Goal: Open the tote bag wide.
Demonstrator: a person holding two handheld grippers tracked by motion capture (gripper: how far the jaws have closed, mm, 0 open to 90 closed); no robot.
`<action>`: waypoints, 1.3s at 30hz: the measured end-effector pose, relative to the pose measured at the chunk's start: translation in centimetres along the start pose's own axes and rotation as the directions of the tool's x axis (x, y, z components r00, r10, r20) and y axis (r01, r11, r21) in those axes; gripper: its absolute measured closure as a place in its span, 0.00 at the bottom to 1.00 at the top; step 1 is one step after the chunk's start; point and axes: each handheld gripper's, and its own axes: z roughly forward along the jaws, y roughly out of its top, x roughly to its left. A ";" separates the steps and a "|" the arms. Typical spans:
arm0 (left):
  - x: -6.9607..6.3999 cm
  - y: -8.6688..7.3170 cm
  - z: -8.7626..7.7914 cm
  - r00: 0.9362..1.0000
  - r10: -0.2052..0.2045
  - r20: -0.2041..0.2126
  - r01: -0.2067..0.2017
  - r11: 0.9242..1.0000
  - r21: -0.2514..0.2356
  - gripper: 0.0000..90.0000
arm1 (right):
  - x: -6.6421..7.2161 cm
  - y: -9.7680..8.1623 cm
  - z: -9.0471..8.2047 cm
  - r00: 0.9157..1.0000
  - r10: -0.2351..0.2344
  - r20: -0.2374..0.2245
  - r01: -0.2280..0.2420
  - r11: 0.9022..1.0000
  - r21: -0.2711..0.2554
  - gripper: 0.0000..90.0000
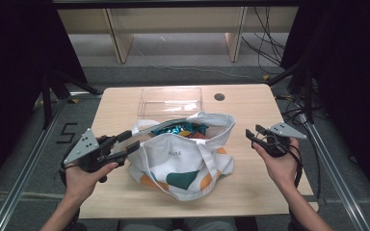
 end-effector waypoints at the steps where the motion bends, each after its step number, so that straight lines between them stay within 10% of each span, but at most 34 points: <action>1: -0.2 0.2 0.4 1.000 0.005 0.005 -0.005 1.000 0.011 0.59 | 0.0 0.0 0.0 1.000 -0.007 0.009 0.007 1.000 -0.004 0.60; 16: -0.9 1.4 5.9 0.990 0.065 0.126 -0.081 0.989 0.127 0.68 | -0.1 -0.1 -0.1 0.999 0.044 0.003 -0.045 0.999 0.026 0.59; 24: -1.2 1.5 7.6 0.973 0.150 0.173 -0.181 0.967 0.177 0.81 | -0.3 -0.2 0.1 1.000 0.006 0.004 -0.007 1.000 0.014 0.59; 39: -2.7 3.2 6.1 0.956 0.182 0.230 -0.231 0.950 0.211 0.98 | -0.1 -0.2 0.2 0.999 0.038 0.003 -0.038 0.999 0.036 0.59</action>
